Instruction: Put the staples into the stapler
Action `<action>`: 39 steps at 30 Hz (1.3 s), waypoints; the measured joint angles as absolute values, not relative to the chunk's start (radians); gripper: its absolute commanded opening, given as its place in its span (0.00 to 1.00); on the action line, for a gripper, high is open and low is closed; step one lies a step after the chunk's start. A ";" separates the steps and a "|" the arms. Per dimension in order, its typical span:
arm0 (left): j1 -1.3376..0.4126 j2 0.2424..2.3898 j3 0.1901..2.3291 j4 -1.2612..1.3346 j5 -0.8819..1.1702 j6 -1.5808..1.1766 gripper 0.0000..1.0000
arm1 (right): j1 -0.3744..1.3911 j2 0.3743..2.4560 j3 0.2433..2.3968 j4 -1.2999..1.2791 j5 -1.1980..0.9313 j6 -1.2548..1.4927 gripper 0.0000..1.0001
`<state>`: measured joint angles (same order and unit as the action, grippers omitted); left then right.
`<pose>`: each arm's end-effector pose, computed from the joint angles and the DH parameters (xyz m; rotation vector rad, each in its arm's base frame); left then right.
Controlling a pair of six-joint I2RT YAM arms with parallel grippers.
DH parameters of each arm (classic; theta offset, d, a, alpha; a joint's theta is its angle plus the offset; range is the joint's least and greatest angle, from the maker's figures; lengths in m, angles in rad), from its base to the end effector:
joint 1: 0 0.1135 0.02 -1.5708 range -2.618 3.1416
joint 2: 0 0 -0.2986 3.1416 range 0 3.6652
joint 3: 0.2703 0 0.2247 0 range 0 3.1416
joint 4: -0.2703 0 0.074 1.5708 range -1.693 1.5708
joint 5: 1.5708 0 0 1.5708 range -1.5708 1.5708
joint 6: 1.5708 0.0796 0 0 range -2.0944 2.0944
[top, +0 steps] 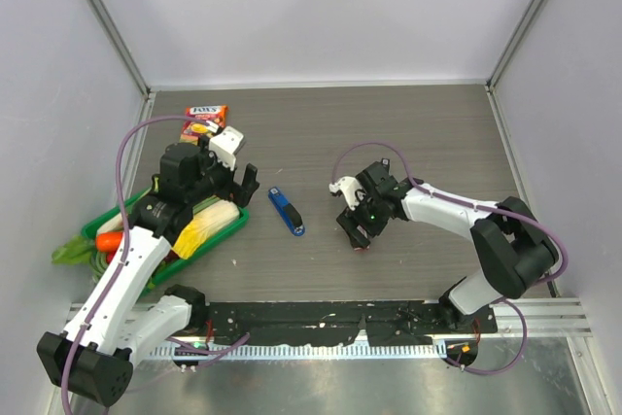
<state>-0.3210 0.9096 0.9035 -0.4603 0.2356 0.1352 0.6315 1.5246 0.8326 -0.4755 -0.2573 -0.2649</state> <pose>0.1733 -0.0772 0.3398 0.6051 1.9500 -0.3564 0.2064 0.1760 0.1809 -1.2605 2.4532 0.4534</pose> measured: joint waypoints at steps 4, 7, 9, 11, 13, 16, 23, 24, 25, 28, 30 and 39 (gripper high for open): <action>-0.321 0.910 0.900 -0.460 0.236 0.135 1.00 | 0.633 1.525 0.836 -0.490 -0.293 -0.259 0.75; -0.321 0.909 0.898 -0.461 0.236 0.135 1.00 | 0.633 1.527 0.845 -0.496 -0.303 -0.258 0.75; -0.321 0.909 0.896 -0.461 0.235 0.136 1.00 | 0.633 1.528 0.846 -0.495 -0.306 -0.253 0.75; -0.321 0.909 0.895 -0.460 0.236 0.136 1.00 | 0.633 1.539 0.847 -0.494 -0.305 -0.247 0.74; -0.321 0.910 0.895 -0.460 0.236 0.136 1.00 | 0.633 1.555 0.855 -0.492 -0.300 -0.237 0.73; -0.321 0.909 0.895 -0.460 0.236 0.136 1.00 | 0.633 1.567 0.863 -0.477 -0.288 -0.229 0.70; -0.321 0.910 0.893 -0.460 0.236 0.136 1.00 | 0.662 1.570 0.863 -0.465 -0.229 -0.226 0.62; -0.321 0.910 0.893 -0.460 0.236 0.136 1.00 | 0.671 1.571 0.863 -0.462 -0.216 -0.227 0.61; -0.321 0.910 0.893 -0.460 0.236 0.136 1.00 | 0.681 1.571 0.863 -0.459 -0.202 -0.229 0.61; -0.321 0.910 0.893 -0.460 0.236 0.136 1.00 | 0.709 1.571 0.861 -0.451 -0.157 -0.235 0.61; -0.321 0.910 0.893 -0.460 0.236 0.136 1.00 | 0.720 1.571 0.859 -0.449 -0.132 -0.241 0.63; -0.321 0.916 0.893 -0.460 0.236 0.136 1.00 | 0.731 1.567 0.853 -0.451 -0.089 -0.273 0.64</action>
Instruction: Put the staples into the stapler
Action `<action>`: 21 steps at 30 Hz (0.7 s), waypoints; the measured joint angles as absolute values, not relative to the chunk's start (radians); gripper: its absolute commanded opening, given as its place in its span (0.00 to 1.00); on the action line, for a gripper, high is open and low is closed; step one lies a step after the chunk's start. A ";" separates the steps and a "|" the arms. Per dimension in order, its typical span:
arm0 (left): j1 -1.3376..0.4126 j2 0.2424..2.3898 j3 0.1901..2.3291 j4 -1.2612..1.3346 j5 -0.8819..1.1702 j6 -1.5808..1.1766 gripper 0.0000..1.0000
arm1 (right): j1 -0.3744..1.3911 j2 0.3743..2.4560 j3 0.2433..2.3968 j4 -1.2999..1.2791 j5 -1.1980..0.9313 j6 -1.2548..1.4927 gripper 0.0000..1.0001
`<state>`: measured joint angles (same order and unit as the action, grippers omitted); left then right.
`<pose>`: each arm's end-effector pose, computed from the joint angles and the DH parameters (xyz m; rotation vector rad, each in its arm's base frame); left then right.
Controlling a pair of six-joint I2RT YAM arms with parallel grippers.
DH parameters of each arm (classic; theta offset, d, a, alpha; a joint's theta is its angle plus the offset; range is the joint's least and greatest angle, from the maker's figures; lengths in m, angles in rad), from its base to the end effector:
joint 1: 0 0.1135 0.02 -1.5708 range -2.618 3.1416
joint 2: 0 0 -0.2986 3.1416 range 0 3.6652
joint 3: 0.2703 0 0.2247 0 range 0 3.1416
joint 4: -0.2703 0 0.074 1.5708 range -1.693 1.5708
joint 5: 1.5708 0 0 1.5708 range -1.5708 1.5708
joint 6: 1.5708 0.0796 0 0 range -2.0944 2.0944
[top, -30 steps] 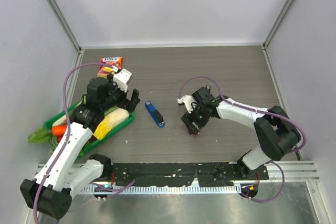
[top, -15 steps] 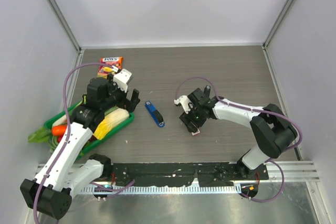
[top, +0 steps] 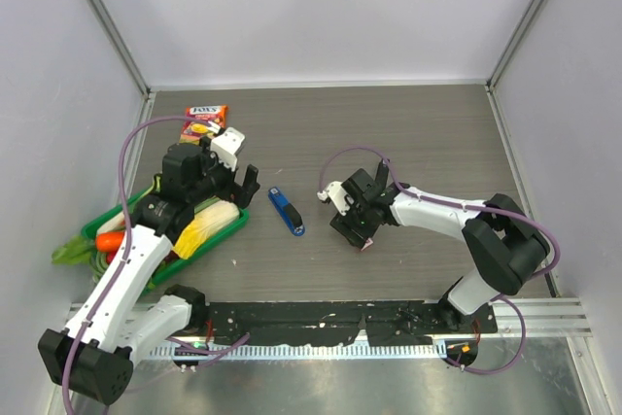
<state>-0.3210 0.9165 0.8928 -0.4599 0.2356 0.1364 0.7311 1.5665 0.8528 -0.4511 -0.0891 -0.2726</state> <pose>0.1746 -0.0776 0.3349 0.6086 1.9667 -0.3564 0.2054 0.1937 0.1749 -1.3478 2.4037 0.2485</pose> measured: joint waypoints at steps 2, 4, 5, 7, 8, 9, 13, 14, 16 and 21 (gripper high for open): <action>-0.321 0.922 0.893 -0.460 0.236 0.136 1.00 | 0.731 1.567 0.853 -0.453 -0.089 -0.279 0.61; -0.321 0.927 0.893 -0.459 0.236 0.137 1.00 | 0.732 1.567 0.853 -0.456 -0.090 -0.284 0.56; -0.321 0.929 0.893 -0.459 0.236 0.136 1.00 | 0.734 1.567 0.853 -0.459 -0.091 -0.286 0.47; -0.321 0.931 0.893 -0.459 0.236 0.136 1.00 | 0.738 1.570 0.858 -0.473 -0.092 -0.293 0.41; -0.321 0.932 0.893 -0.459 0.236 0.136 1.00 | 0.740 1.574 0.862 -0.479 -0.093 -0.297 0.40; -0.321 0.933 0.893 -0.459 0.236 0.136 1.00 | 0.743 1.578 0.867 -0.484 -0.092 -0.302 0.40; -0.321 0.939 0.893 -0.459 0.236 0.136 1.00 | 0.749 1.587 0.880 -0.499 -0.091 -0.313 0.40; -0.321 0.942 0.893 -0.459 0.236 0.136 1.00 | 0.751 1.587 0.880 -0.499 -0.089 -0.316 0.40; -0.321 0.953 0.894 -0.459 0.236 0.138 1.00 | 0.751 1.584 0.880 -0.499 -0.086 -0.318 0.40; -0.321 1.035 0.934 -0.462 0.262 0.140 1.00 | 0.751 1.565 0.880 -0.522 -0.065 -0.337 0.40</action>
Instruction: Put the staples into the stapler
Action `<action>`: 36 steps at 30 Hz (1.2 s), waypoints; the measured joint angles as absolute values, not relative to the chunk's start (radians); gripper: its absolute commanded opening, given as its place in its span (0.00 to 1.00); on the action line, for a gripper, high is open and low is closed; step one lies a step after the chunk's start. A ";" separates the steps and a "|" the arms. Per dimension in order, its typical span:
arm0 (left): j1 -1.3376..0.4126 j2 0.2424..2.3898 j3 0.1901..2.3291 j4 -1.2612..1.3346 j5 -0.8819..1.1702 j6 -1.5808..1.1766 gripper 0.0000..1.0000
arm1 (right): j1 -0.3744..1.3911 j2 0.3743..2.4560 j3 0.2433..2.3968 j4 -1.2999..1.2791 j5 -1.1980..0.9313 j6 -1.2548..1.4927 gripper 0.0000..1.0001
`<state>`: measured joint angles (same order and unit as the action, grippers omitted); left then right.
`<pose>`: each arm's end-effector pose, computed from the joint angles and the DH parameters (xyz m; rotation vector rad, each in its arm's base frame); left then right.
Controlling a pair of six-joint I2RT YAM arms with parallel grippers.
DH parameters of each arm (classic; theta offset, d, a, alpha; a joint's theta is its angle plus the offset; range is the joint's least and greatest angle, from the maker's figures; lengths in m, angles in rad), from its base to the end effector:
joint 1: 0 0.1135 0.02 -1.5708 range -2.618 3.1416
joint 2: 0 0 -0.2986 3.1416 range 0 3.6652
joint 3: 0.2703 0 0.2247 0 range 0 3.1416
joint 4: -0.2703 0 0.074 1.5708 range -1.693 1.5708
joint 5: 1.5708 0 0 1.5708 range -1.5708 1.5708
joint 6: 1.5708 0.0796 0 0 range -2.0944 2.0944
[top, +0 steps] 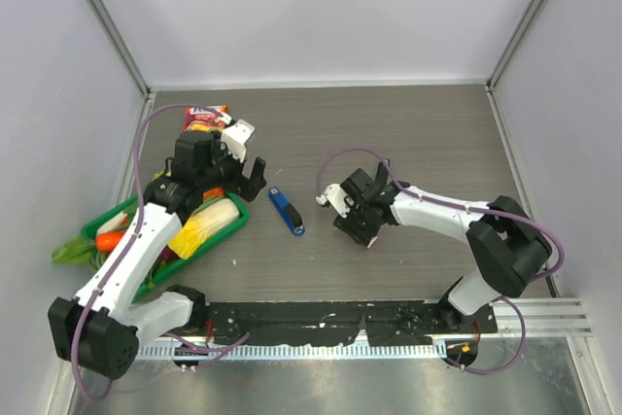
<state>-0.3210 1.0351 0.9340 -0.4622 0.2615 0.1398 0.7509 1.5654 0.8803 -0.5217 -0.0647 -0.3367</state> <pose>0.1991 -0.0879 0.3275 0.6371 2.0397 -0.3854 0.2002 0.1939 0.1782 -1.4588 2.3808 0.1941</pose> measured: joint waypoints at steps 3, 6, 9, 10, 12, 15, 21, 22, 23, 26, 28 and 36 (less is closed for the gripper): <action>-0.321 1.112 0.989 -0.461 0.307 0.136 1.00 | 0.751 1.522 0.883 -0.538 -0.057 -0.354 0.40; -0.321 1.208 1.068 -0.460 0.378 0.109 1.00 | 0.751 1.465 0.910 -0.551 -0.052 -0.376 0.41; -0.323 1.315 1.147 -0.451 0.458 0.061 1.00 | 0.751 1.413 0.945 -0.545 -0.050 -0.398 0.40; -0.325 1.352 1.170 -0.443 0.484 0.042 1.00 | 0.751 1.395 0.958 -0.540 -0.050 -0.406 0.40; -0.329 1.419 1.202 -0.424 0.532 -0.002 1.00 | 0.751 1.363 0.975 -0.524 -0.051 -0.419 0.40; -0.339 1.509 1.240 -0.395 0.599 -0.073 1.00 | 0.751 1.319 0.980 -0.492 -0.053 -0.433 0.40; -0.384 1.666 1.302 -0.345 0.712 -0.206 0.98 | 0.751 1.268 0.980 -0.437 -0.054 -0.443 0.40; -0.395 1.688 1.310 -0.337 0.733 -0.227 0.96 | 0.751 1.261 0.979 -0.424 -0.054 -0.443 0.40; -0.405 1.706 1.316 -0.327 0.751 -0.244 0.95 | 0.751 1.255 0.978 -0.409 -0.053 -0.444 0.40; -0.438 1.752 1.337 -0.321 0.792 -0.288 0.94 | 0.751 1.237 0.965 -0.374 -0.050 -0.447 0.40; -0.458 1.777 1.352 -0.318 0.809 -0.308 0.93 | 0.751 1.227 0.952 -0.357 -0.049 -0.450 0.40; -0.505 1.799 1.374 -0.318 0.832 -0.321 0.92 | 0.751 1.212 0.902 -0.335 -0.032 -0.460 0.40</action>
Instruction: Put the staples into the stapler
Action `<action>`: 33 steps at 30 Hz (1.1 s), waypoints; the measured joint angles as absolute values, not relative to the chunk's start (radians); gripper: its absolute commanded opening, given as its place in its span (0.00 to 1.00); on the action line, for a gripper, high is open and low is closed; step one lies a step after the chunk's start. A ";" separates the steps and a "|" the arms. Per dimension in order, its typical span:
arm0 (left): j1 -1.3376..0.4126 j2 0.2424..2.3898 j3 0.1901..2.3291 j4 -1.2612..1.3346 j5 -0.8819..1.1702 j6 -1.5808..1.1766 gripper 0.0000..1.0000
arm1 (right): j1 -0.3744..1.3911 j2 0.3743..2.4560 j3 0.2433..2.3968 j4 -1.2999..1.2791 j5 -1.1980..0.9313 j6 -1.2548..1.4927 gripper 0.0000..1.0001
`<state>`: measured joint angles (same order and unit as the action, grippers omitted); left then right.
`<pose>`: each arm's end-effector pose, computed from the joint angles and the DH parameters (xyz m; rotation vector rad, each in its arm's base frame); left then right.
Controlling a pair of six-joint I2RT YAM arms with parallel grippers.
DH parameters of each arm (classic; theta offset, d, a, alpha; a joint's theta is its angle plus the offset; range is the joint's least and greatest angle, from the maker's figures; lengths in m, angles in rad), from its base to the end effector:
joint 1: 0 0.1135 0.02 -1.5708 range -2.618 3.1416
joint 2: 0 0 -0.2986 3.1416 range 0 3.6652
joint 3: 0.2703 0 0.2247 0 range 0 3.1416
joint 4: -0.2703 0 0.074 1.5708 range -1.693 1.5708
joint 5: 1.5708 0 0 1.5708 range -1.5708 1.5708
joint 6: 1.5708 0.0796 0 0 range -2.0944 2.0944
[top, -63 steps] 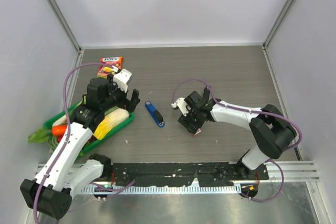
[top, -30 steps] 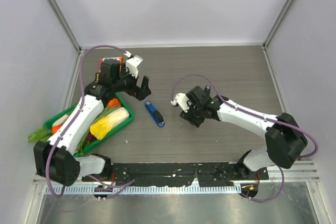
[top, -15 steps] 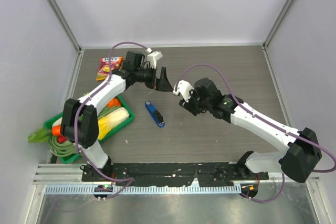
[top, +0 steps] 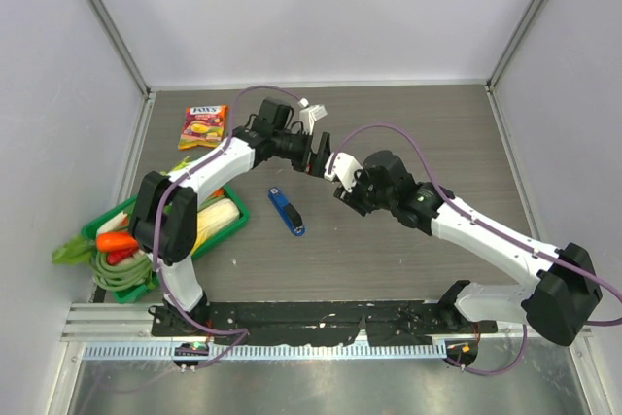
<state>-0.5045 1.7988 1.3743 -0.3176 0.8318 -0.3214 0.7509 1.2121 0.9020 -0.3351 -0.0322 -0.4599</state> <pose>0.3249 -0.2466 0.2836 0.6708 2.3030 -1.3682 0.1901 0.1809 0.2918 -1.2795 1.8174 0.1962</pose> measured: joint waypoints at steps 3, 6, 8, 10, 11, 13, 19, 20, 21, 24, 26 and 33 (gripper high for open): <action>-0.516 1.799 1.374 -0.320 0.831 -0.314 0.91 | 0.751 1.208 0.899 -0.326 -0.027 -0.462 0.40; -0.520 1.799 1.374 -0.324 0.831 -0.309 0.90 | 0.751 1.201 0.899 -0.318 -0.024 -0.465 0.40; -0.522 1.799 1.374 -0.326 0.828 -0.307 0.90 | 0.751 1.195 0.899 -0.315 -0.023 -0.465 0.40; -0.522 1.799 1.374 -0.326 0.828 -0.307 0.90 | 0.751 1.188 0.896 -0.314 -0.023 -0.466 0.40; -0.522 1.799 1.374 -0.326 0.828 -0.307 0.90 | 0.751 1.185 0.892 -0.313 -0.022 -0.467 0.40; -0.522 1.799 1.374 -0.326 0.826 -0.307 0.90 | 0.751 1.182 0.889 -0.314 -0.023 -0.469 0.40; -0.522 1.799 1.374 -0.325 0.825 -0.307 0.90 | 0.751 1.182 0.886 -0.314 -0.023 -0.473 0.40; -0.522 1.799 1.374 -0.325 0.825 -0.307 0.90 | 0.751 1.182 0.886 -0.313 -0.023 -0.473 0.40; -0.522 1.799 1.374 -0.325 0.825 -0.307 0.90 | 0.751 1.182 0.886 -0.313 -0.023 -0.473 0.40; -0.522 1.799 1.374 -0.325 0.822 -0.307 0.90 | 0.751 1.182 0.886 -0.313 -0.023 -0.473 0.40; -0.522 1.799 1.374 -0.325 0.820 -0.307 0.89 | 0.751 1.180 0.885 -0.313 -0.023 -0.473 0.40; -0.525 1.811 1.374 -0.325 0.819 -0.303 0.89 | 0.751 1.163 0.882 -0.313 -0.023 -0.473 0.40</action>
